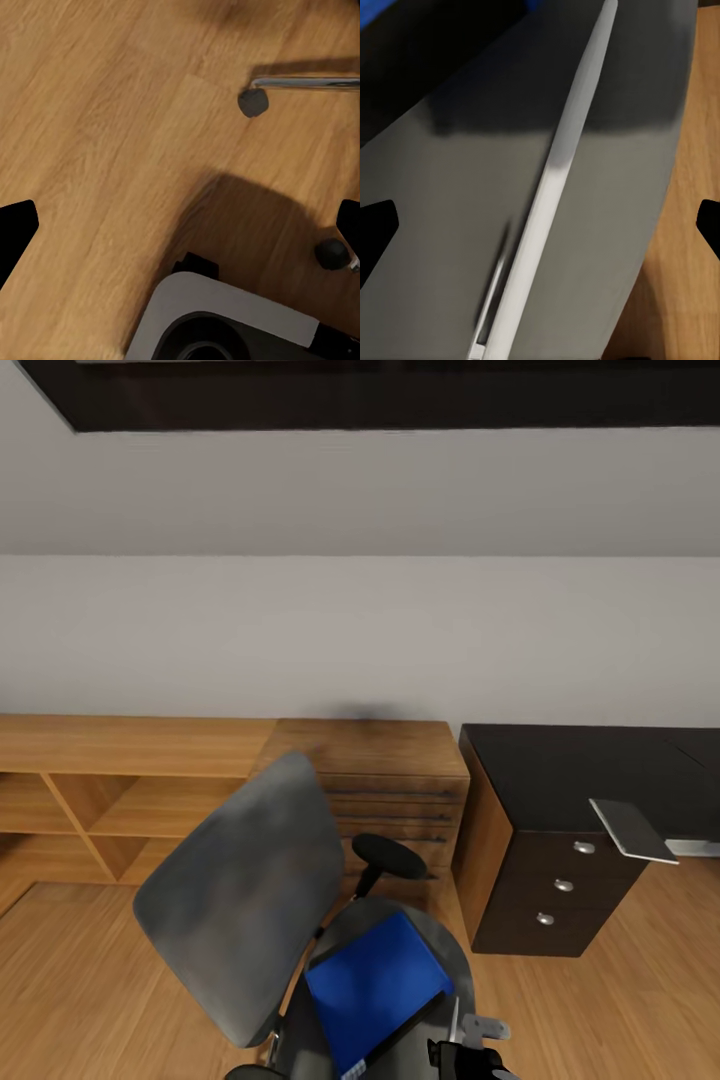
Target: In the bedroom, organize the workspace by keeping the computer under the desk, ensuring the monitor is on the desk, placing the keyboard on the desk next to the monitor, placing the mouse on the desk next to the keyboard, moving the folder from the swivel chair onto the desk next to the mouse, stacking the notebook on top of the folder with the pen on top of the notebook, and positioning the swivel chair next to the desk.
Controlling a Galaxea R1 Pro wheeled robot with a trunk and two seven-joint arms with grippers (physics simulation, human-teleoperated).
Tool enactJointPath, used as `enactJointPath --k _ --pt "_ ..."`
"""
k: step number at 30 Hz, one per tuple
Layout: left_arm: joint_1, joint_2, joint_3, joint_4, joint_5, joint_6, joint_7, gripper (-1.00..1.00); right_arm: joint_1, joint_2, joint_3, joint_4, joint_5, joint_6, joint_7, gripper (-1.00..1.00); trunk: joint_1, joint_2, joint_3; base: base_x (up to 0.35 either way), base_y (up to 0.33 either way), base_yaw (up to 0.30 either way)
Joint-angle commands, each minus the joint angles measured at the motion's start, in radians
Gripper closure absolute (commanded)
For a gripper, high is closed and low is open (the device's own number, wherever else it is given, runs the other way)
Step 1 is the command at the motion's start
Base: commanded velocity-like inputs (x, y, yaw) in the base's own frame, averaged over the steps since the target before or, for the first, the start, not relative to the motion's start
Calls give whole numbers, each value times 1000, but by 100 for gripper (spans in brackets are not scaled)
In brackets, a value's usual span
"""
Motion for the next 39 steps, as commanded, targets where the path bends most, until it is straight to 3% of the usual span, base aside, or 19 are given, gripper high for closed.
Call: enactJointPath --k 1,7,28,39 --pt "-1 1 -7 1 11 -3 -4 -100 -1 1 -7 1 5 -3 0 -100 4 -8 -4 0 0 0" --pt "0 1 -7 1 11 -3 -3 -100 -1 1 -7 1 5 -3 -1 -100 27 -50 -23 0 0 0" --pt "-1 2 -7 1 11 -3 -2 -100 -1 2 -7 2 4 -2 0 -100 27 -50 -23 0 0 0" --pt "0 2 -7 1 11 -3 -2 -100 -1 2 -7 2 4 -2 -1 -100 61 -113 -51 0 0 0"
